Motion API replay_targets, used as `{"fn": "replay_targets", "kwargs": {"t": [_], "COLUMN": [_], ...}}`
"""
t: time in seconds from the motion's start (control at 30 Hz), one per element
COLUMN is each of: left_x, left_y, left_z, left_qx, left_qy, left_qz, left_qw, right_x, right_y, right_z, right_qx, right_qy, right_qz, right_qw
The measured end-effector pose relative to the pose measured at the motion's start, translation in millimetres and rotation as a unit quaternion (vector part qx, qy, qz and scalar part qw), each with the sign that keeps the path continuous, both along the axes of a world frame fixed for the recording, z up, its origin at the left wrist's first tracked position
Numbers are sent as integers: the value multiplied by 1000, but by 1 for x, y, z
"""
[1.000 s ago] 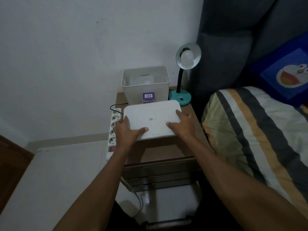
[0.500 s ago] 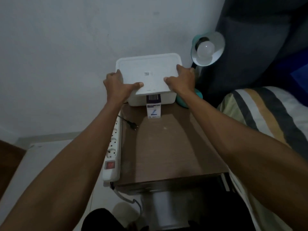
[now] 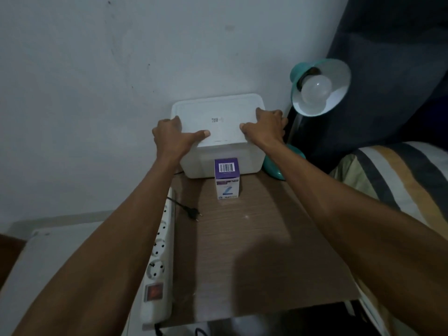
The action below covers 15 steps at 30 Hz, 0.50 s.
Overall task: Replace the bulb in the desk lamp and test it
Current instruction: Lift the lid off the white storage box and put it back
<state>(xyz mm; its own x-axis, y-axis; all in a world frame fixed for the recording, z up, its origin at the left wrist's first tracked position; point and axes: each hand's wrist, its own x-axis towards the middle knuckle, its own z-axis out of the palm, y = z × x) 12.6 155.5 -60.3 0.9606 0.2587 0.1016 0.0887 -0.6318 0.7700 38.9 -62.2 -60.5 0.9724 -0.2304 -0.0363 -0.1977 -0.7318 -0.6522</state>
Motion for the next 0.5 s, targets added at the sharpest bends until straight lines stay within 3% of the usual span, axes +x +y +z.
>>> {"fn": "replay_targets", "kwargs": {"t": [0.3,0.5], "left_x": [4,-30], "left_y": [8,22], "left_z": [-9,-14], "left_qx": [5,4], "left_qy": [13,-7], "left_qz": [-15,-17], "left_qw": [1000,1000], "right_x": [-3,-31], "right_y": [-2,22], "right_z": [-2,9], "right_qx": [-74,-45], "right_qy": [16,-207], "right_qz": [12,39], "right_qw": [997,977]}}
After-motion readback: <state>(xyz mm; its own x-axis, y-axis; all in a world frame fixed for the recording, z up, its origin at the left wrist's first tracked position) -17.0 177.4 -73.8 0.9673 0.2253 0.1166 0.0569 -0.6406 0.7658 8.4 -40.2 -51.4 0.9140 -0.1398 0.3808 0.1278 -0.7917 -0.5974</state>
